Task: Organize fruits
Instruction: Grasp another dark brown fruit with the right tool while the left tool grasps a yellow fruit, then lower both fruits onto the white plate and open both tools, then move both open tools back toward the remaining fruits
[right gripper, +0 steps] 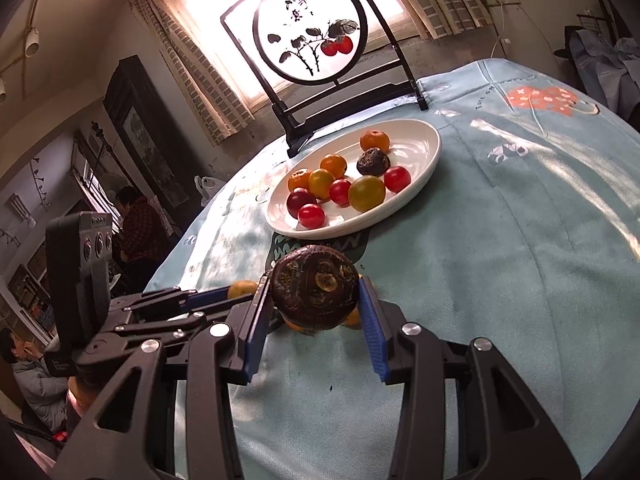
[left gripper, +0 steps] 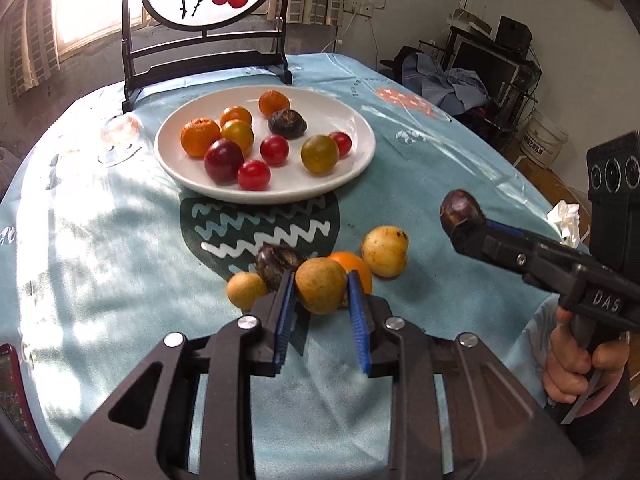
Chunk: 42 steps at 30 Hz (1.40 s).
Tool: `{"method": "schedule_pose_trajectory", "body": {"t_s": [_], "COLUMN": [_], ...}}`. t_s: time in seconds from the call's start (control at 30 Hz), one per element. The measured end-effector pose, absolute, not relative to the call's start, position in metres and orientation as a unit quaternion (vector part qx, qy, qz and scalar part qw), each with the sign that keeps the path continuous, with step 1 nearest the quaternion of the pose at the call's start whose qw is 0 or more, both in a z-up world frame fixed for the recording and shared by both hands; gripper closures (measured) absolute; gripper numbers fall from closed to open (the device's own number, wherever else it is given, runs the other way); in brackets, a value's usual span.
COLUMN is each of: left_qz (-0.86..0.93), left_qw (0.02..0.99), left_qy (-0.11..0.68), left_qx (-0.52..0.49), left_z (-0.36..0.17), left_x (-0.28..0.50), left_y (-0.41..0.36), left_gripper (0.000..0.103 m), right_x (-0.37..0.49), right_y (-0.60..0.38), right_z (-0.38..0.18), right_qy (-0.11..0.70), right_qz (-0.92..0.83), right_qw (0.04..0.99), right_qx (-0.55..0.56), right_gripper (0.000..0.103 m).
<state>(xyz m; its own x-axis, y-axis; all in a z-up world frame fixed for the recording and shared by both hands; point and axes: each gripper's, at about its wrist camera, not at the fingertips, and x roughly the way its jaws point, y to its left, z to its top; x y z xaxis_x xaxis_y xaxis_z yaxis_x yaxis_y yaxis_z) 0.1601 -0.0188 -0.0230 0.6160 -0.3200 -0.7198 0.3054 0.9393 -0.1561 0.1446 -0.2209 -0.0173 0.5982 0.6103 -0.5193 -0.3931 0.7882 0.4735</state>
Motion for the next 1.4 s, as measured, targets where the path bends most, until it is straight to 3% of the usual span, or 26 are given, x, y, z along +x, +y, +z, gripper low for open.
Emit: {"method": "schedule_pose_trajectory", "body": {"t_s": [0.27, 0.6, 0.63, 0.7, 0.77, 0.9, 1.4], "left_qz": [-0.121, -0.081, -0.076, -0.066, -0.043, -0.035, 0.008], "left_qw": [0.916, 0.913, 0.914, 0.920, 0.930, 0.930, 0.912], "left_qy": [0.378, 0.396, 0.396, 0.383, 0.360, 0.357, 0.402], "left_qx": [-0.058, -0.048, -0.047, -0.051, -0.053, -0.075, -0.084], "left_z": [-0.001, -0.013, -0.013, -0.008, 0.000, 0.006, -0.026], "left_x": [0.238, 0.302, 0.302, 0.299, 0.290, 0.275, 0.224], "left_y": [-0.006, -0.003, -0.002, 0.002, 0.007, 0.024, 0.058], "left_gripper": [0.076, 0.076, 0.073, 0.022, 0.011, 0.004, 0.004], "right_x": [0.209, 0.294, 0.298, 0.300, 0.295, 0.278, 0.214], "right_y": [-0.200, -0.171, -0.171, -0.172, -0.175, -0.184, -0.192], "right_z": [0.007, -0.019, -0.020, -0.019, -0.016, -0.009, -0.031], "right_qy": [0.327, 0.351, 0.353, 0.354, 0.356, 0.348, 0.408], "right_qz": [0.241, 0.211, 0.210, 0.209, 0.217, 0.233, 0.253], "right_qw": [0.909, 0.911, 0.910, 0.910, 0.907, 0.905, 0.875], "right_qx": [0.098, 0.052, 0.053, 0.053, 0.055, 0.078, 0.067], "right_gripper": [0.060, 0.060, 0.056, 0.053, 0.051, 0.049, 0.049]}}
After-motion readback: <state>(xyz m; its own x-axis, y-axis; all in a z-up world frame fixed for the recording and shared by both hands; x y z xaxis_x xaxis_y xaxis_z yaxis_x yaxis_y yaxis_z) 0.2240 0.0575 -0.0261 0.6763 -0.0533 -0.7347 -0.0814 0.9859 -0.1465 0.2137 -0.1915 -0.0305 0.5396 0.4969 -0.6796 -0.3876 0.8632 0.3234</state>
